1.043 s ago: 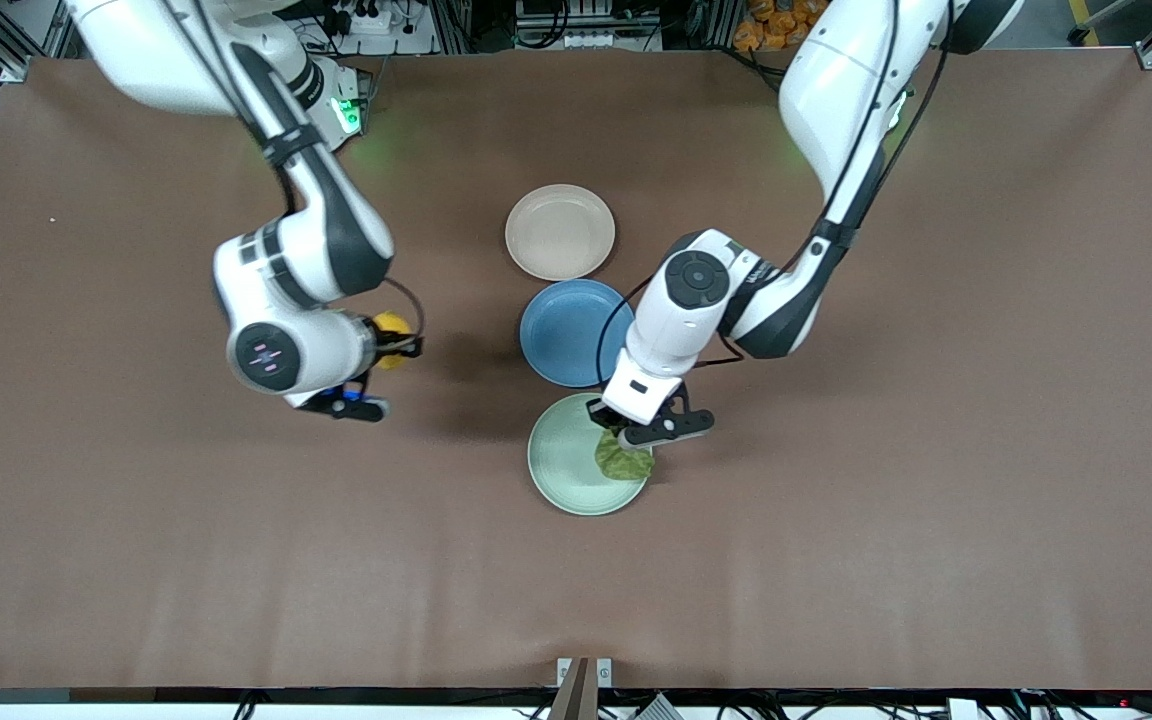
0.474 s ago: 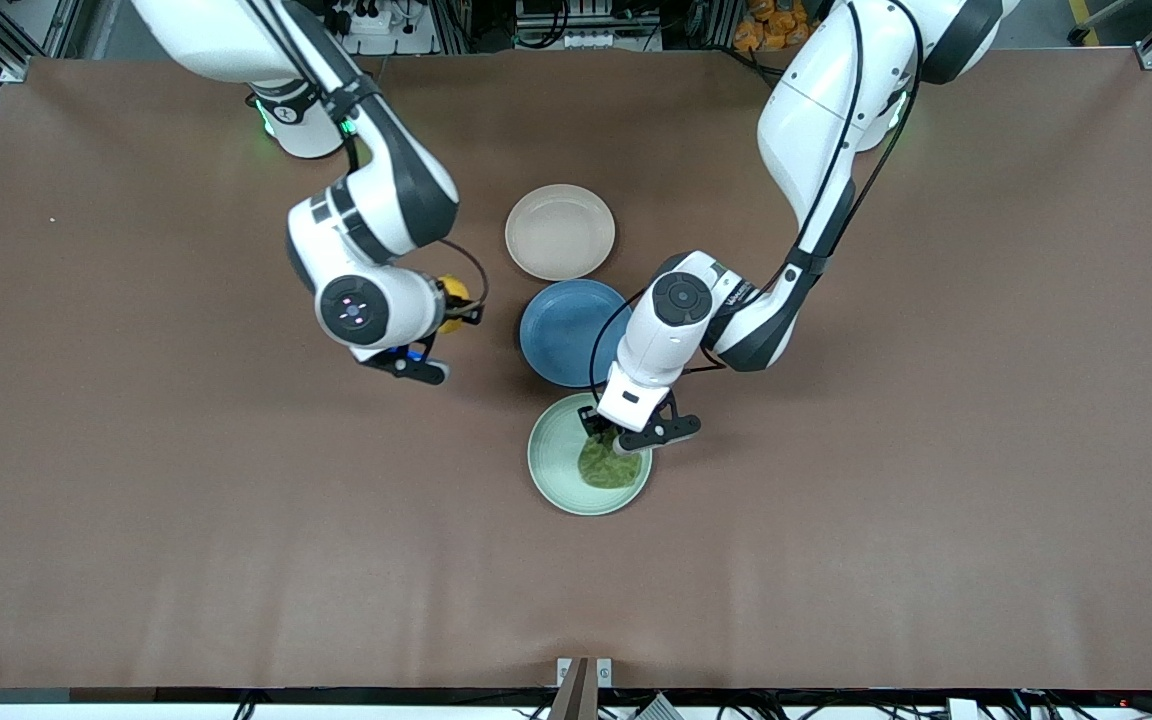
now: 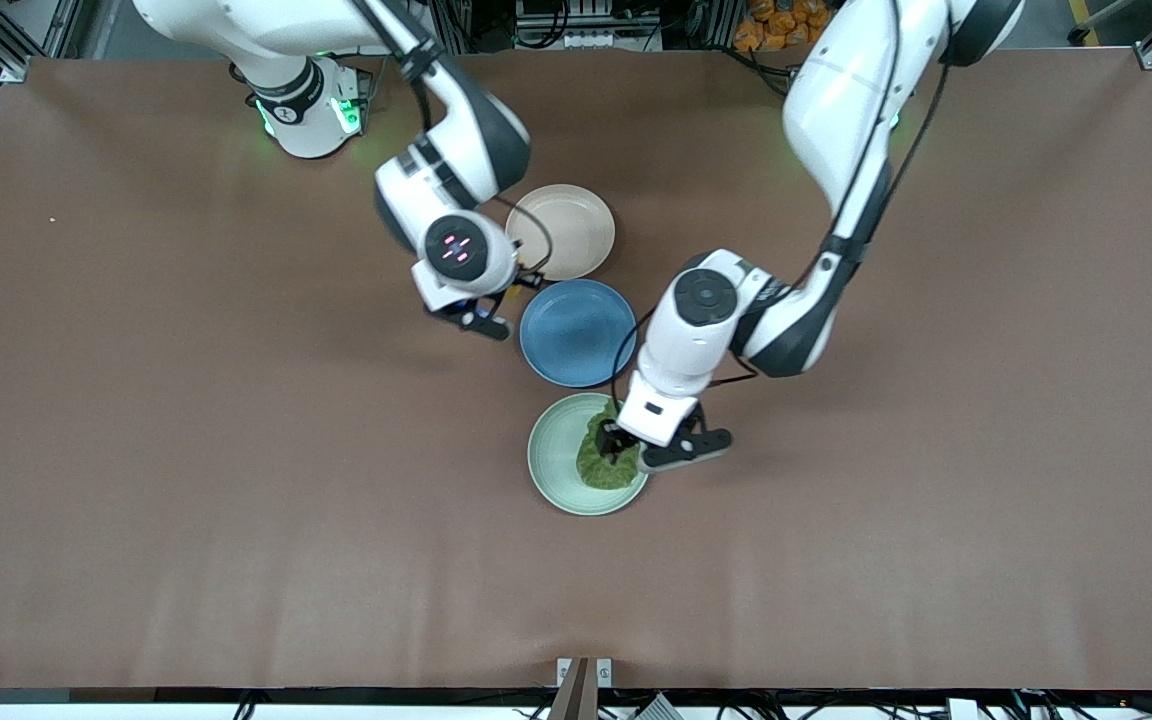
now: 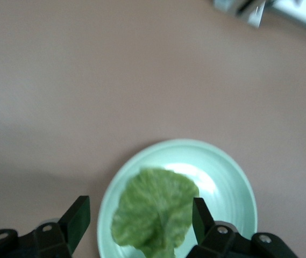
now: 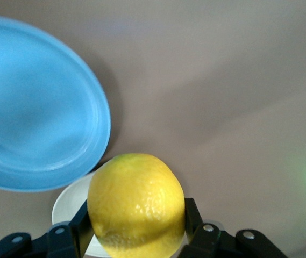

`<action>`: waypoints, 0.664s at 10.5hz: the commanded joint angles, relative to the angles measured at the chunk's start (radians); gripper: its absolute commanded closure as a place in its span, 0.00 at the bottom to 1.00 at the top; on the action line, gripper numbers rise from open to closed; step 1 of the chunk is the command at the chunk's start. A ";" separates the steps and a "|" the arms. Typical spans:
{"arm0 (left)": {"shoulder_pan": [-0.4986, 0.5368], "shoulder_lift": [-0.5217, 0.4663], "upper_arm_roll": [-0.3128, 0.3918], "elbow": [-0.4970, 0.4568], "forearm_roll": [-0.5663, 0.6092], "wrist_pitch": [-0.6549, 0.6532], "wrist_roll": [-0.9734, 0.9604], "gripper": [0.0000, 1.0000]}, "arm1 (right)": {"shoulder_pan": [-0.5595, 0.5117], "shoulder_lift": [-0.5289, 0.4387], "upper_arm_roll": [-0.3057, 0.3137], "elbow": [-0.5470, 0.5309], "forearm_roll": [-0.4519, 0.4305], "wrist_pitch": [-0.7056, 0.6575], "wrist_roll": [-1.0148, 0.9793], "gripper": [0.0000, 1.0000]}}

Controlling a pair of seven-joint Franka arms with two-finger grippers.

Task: Place lemon and lettuce in plates
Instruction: 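Release the lettuce on the green plate while the right gripper carries the lemon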

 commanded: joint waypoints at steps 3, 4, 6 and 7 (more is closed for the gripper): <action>0.153 -0.210 -0.003 -0.028 0.029 -0.269 0.318 0.03 | 0.135 -0.039 0.064 -0.194 0.014 0.212 0.202 1.00; 0.188 -0.248 -0.006 -0.029 0.022 -0.331 0.384 0.00 | 0.142 -0.036 0.085 -0.252 0.012 0.323 0.213 1.00; 0.270 -0.313 -0.012 -0.029 0.014 -0.452 0.577 0.00 | 0.147 -0.029 0.118 -0.297 0.012 0.409 0.239 1.00; 0.299 -0.342 -0.012 -0.028 -0.009 -0.513 0.649 0.00 | 0.147 -0.029 0.131 -0.297 0.012 0.409 0.256 1.00</action>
